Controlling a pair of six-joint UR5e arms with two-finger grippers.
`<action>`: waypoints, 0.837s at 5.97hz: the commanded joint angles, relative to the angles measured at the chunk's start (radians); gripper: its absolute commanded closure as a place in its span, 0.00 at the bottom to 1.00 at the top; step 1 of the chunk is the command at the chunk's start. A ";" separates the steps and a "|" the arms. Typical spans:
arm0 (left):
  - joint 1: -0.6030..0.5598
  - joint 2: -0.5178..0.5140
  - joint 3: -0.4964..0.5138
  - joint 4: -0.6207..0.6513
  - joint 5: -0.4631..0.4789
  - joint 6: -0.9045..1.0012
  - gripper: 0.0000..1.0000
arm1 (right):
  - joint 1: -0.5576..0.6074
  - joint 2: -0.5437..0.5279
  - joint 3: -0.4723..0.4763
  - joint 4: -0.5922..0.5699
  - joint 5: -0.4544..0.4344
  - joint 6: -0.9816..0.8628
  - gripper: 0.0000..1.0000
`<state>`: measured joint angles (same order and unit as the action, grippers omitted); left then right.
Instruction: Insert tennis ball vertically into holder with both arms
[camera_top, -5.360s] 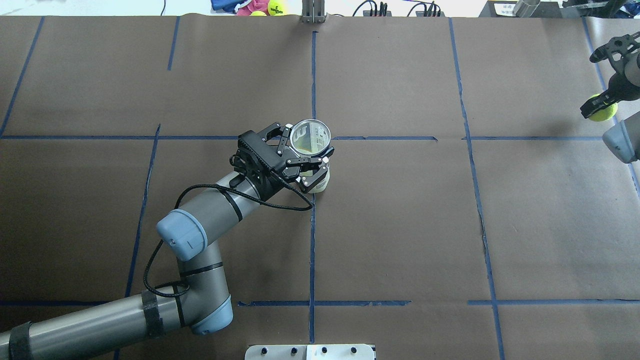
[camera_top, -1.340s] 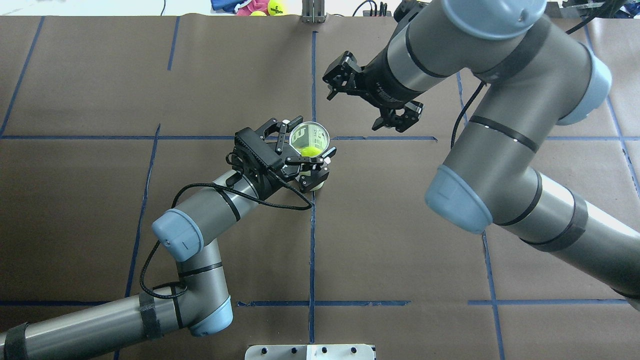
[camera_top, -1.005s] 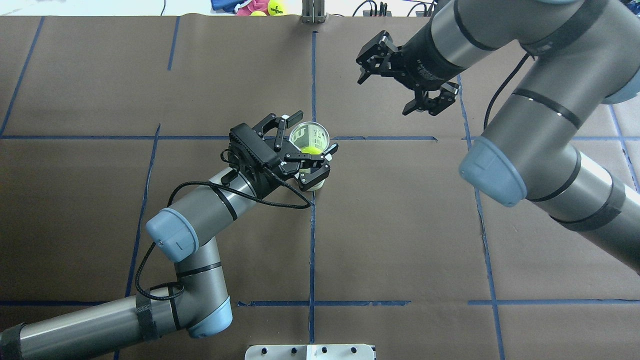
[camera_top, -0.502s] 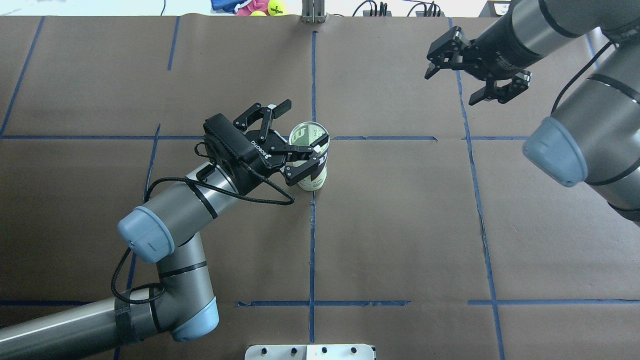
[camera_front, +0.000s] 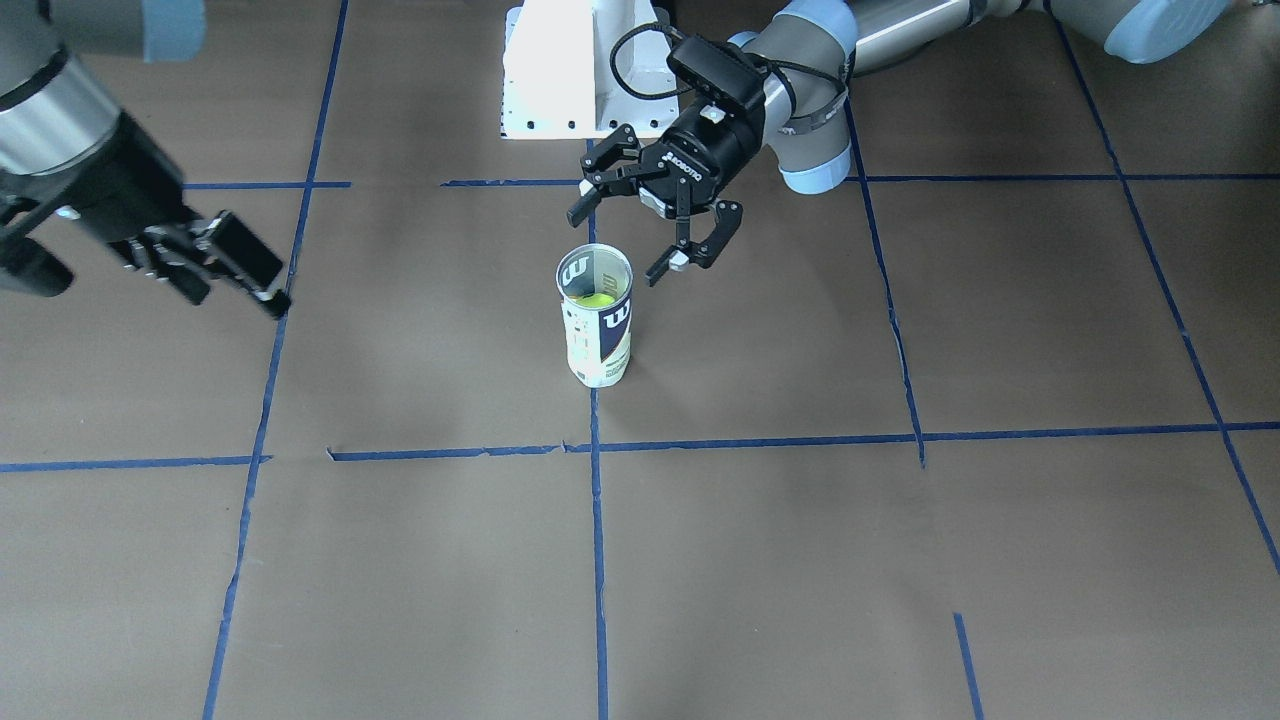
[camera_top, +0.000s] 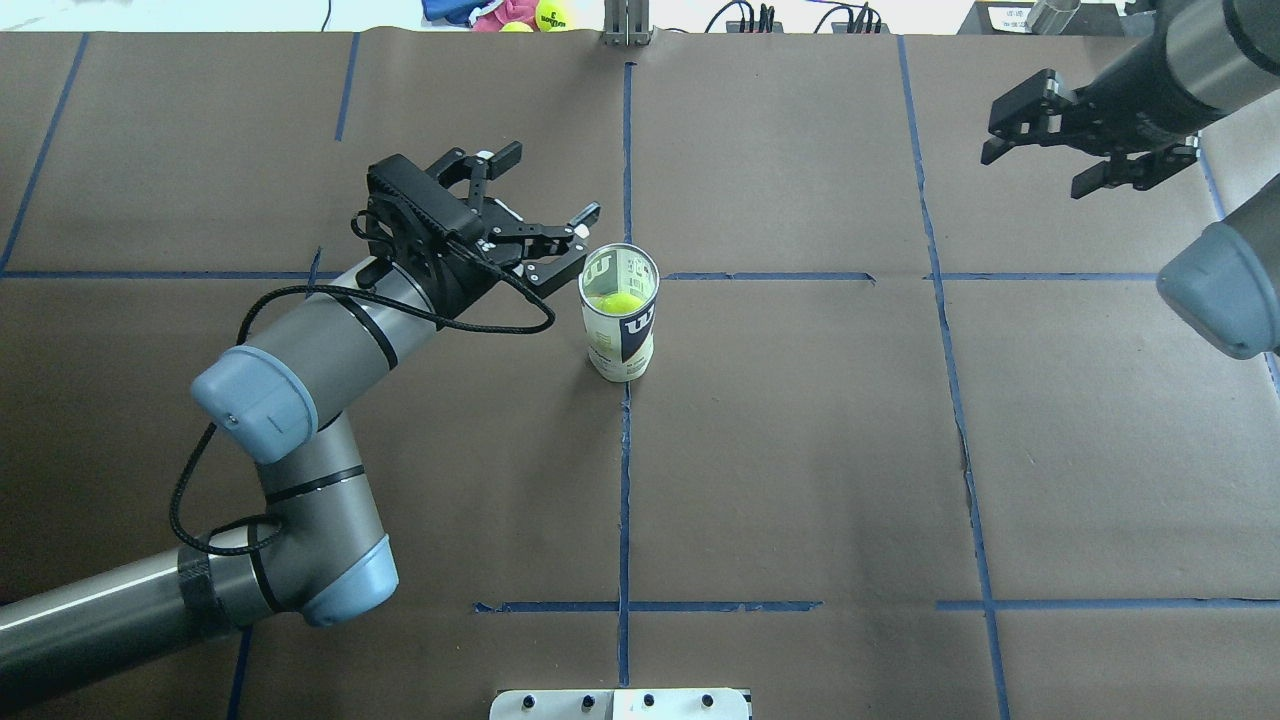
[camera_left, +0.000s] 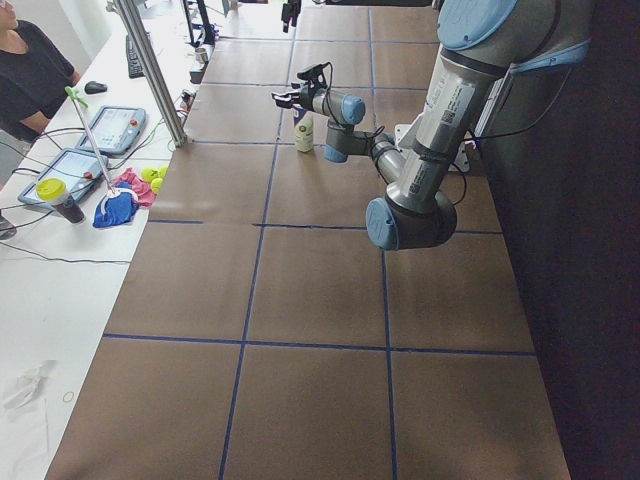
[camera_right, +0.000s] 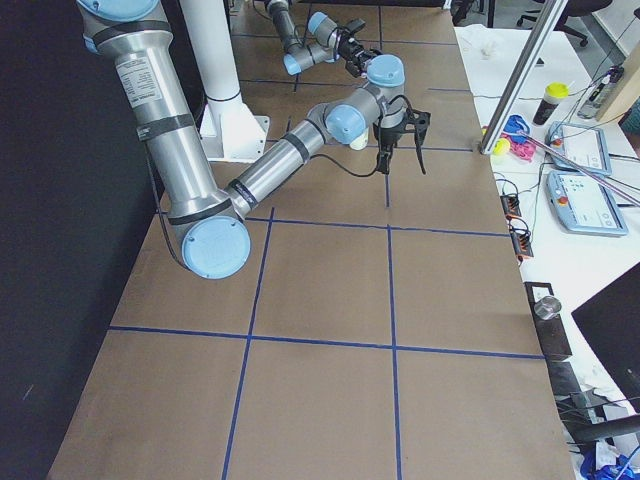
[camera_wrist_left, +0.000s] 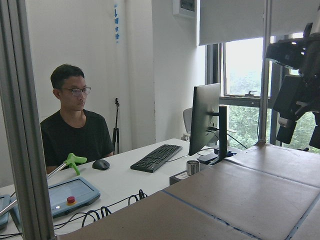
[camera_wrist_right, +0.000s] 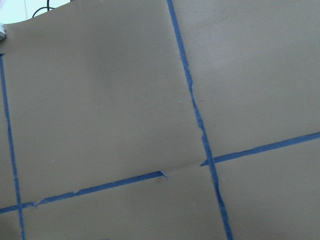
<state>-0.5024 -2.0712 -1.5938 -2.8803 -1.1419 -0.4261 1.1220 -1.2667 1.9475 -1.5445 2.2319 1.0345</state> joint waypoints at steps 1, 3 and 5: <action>-0.104 0.130 -0.002 0.094 -0.012 -0.108 0.00 | 0.054 -0.071 -0.002 0.000 0.000 -0.131 0.00; -0.244 0.181 -0.003 0.339 -0.224 -0.125 0.00 | 0.105 -0.134 -0.007 0.000 0.000 -0.244 0.00; -0.408 0.280 -0.002 0.491 -0.538 -0.114 0.00 | 0.175 -0.198 -0.034 0.000 0.059 -0.380 0.00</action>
<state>-0.8356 -1.8494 -1.5965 -2.4533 -1.5291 -0.5469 1.2634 -1.4334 1.9259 -1.5441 2.2535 0.7158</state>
